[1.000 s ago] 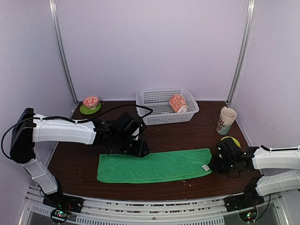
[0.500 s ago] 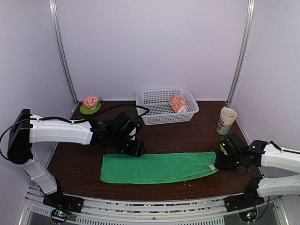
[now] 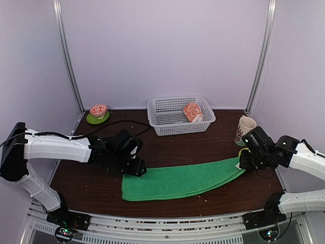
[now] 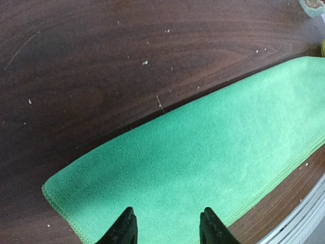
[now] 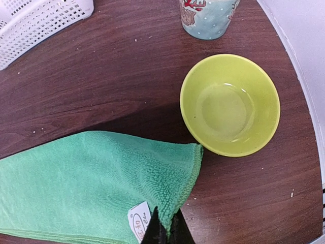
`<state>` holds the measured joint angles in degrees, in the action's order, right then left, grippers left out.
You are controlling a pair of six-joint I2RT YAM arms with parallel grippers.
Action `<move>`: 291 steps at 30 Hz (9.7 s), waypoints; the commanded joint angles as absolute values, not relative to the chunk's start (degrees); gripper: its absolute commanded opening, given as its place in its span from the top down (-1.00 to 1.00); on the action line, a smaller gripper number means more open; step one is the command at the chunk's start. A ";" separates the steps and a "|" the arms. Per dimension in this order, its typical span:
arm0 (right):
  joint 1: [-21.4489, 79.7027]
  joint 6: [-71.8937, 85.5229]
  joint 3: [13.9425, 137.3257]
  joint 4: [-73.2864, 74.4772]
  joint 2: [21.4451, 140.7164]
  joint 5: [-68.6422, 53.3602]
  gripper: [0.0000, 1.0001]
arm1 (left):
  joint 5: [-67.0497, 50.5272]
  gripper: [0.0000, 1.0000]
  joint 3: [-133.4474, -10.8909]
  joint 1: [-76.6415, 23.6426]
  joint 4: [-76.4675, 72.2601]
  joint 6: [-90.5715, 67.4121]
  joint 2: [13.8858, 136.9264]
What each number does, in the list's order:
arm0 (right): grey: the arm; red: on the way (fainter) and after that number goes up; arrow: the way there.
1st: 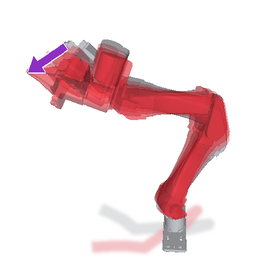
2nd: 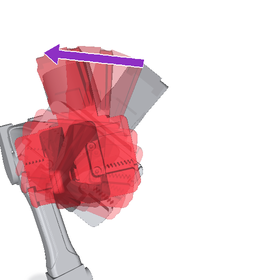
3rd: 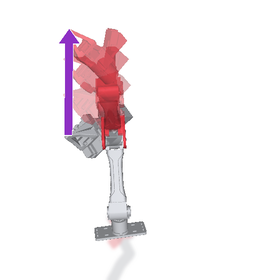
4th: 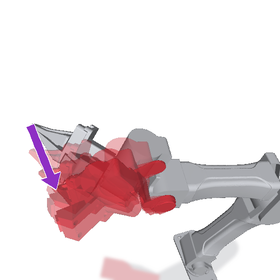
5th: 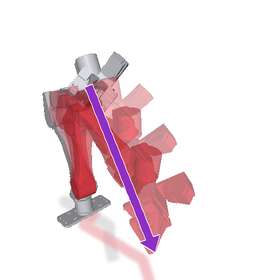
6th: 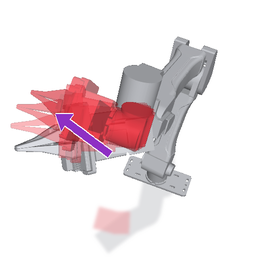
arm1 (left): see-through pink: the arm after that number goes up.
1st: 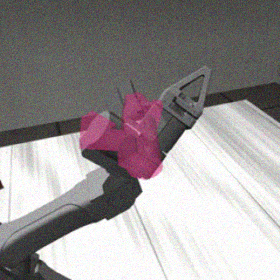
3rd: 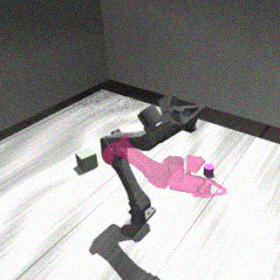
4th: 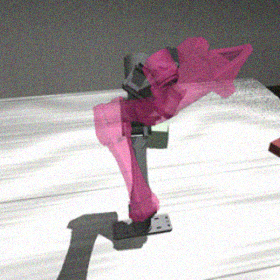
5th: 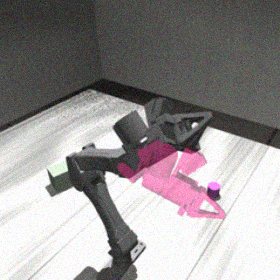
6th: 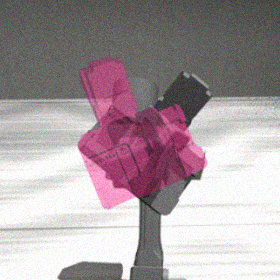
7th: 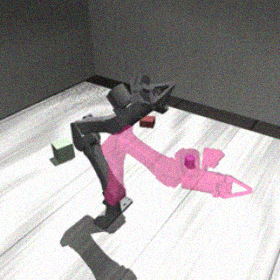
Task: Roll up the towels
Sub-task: Pick up the towel from the center of the board, then fold the towel at the center of the board, then smooth out the towel at the center of the board.
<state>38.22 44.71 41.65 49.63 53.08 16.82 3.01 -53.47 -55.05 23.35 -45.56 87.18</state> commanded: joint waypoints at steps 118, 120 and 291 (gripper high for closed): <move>60.40 43.06 61.26 23.30 87.25 7.76 -0.01 | 9.80 -0.19 -51.92 -62.73 35.13 -34.63 74.88; 59.87 42.95 59.69 23.36 85.15 8.37 -0.01 | 9.80 -0.22 -54.12 -63.90 36.13 -31.61 78.08; 64.63 44.26 51.76 14.96 84.94 -0.67 0.06 | 2.42 -0.22 -46.79 -66.56 43.42 -58.48 70.27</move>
